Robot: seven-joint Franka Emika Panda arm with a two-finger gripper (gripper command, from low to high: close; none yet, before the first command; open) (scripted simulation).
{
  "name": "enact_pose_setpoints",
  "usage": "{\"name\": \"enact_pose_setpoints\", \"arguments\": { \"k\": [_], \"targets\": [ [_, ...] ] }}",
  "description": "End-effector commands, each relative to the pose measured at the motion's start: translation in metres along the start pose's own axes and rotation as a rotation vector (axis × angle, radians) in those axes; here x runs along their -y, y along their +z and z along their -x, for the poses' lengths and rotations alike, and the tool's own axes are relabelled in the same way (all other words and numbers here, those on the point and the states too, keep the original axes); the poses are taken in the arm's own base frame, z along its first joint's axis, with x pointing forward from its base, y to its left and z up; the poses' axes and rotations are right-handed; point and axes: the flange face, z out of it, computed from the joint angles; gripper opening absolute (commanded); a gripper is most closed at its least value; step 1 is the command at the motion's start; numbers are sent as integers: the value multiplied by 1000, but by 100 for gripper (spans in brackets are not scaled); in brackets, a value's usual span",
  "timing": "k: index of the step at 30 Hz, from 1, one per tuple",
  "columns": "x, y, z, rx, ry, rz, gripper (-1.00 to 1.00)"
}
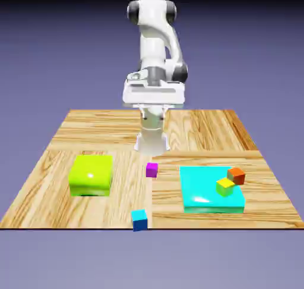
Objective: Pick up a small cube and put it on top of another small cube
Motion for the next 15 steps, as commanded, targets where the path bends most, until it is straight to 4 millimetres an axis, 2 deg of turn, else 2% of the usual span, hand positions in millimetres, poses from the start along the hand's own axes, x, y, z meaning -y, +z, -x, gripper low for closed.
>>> {"name": "enact_pose_setpoints", "arguments": {
  "k": [1,8,15],
  "targets": [
    [4,9,-4,28,-8,27,0],
    [22,79,-26,223,-58,216,0],
    [26,154,-36,420,-103,402,0]
  ]
}}
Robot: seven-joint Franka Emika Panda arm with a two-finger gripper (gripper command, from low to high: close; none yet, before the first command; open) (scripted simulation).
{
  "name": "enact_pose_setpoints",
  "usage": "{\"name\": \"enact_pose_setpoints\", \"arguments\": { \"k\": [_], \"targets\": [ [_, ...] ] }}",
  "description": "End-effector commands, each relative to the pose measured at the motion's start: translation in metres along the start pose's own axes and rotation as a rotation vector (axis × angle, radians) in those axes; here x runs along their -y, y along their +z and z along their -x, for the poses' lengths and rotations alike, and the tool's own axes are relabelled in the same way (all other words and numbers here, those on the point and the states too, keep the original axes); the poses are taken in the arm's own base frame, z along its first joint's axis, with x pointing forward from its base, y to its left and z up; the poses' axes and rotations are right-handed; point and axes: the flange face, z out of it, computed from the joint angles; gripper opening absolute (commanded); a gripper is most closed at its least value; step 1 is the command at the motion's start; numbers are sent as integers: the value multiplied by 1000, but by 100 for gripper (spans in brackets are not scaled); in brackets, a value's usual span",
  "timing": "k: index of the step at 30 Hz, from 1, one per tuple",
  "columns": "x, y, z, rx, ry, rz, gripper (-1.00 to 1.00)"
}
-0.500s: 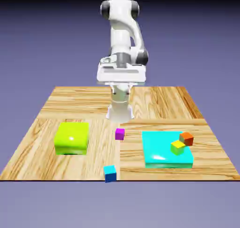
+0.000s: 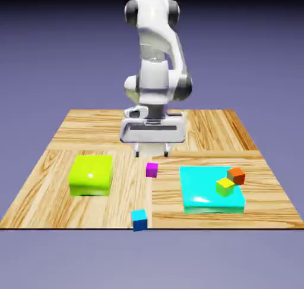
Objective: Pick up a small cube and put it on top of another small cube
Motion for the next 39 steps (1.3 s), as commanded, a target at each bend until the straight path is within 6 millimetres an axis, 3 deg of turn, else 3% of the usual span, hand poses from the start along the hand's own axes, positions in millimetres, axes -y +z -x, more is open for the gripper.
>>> {"name": "enact_pose_setpoints", "arguments": {
  "k": [1,9,17,21,22,26,27,28,31,32,36,39],
  "targets": [
    [3,9,-5,29,-7,26,0],
    [21,90,-36,258,-51,235,0],
    [22,177,-50,492,-87,439,0],
    [17,220,-50,609,-100,538,0],
    [17,220,-50,609,-100,538,0],
    [-9,274,-20,609,-100,538,0],
    [-9,275,-20,609,-100,538,-100],
    [-9,275,-20,609,-100,538,-100],
    [13,230,-45,609,-100,538,-100],
    [28,217,-41,608,-128,539,-100],
    [117,184,48,582,-393,558,-100],
    [169,154,124,542,-595,576,-100]
  ]
}}
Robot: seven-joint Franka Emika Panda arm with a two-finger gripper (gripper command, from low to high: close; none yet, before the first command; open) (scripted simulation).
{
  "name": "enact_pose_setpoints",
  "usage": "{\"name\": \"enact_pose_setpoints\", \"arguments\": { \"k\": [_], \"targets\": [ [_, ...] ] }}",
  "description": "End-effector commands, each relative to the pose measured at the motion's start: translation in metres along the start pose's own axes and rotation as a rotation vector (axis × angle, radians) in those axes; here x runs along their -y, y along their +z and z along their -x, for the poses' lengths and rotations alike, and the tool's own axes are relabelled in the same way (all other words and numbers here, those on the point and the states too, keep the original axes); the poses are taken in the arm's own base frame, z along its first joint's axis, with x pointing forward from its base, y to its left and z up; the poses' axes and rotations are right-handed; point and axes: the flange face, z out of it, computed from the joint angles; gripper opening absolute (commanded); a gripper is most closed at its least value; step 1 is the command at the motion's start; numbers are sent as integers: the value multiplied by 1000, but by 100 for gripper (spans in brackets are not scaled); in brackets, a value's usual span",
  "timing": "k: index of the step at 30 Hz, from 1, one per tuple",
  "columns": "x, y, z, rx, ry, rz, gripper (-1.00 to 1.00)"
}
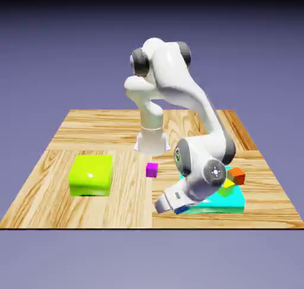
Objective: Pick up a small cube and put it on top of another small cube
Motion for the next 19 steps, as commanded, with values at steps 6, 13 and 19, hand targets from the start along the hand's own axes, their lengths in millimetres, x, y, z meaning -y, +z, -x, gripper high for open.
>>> {"name": "enact_pose_setpoints", "arguments": {
  "k": [6,13,19],
  "targets": [
    [127,-39,137,-182,-318,198,-100],
    [178,-13,209,-300,-481,318,-100],
    [179,-17,211,-300,-481,318,100]
  ]
}}
